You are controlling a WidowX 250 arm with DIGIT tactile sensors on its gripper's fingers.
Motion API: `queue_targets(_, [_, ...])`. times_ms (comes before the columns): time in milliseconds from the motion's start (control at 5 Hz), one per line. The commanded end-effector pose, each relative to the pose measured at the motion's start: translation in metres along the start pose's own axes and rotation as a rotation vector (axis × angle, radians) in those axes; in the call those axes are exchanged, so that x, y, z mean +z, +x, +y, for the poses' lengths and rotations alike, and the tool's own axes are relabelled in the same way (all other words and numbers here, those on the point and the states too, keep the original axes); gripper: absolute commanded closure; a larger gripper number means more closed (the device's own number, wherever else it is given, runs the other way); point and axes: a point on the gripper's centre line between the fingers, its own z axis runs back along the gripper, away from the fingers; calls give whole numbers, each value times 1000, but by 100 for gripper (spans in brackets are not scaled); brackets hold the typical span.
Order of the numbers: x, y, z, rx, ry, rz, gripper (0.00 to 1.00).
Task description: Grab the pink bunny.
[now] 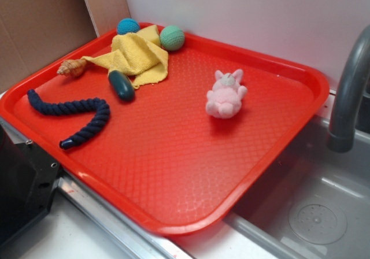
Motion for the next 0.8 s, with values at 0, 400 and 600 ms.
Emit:
queue_targets(0, [0, 0, 0, 0, 0, 0, 0])
queue_targets(400, [-102, 65, -25, 362, -39, 120, 0])
queue_targets(600, [-140, 100, -45, 429, -26, 75, 0])
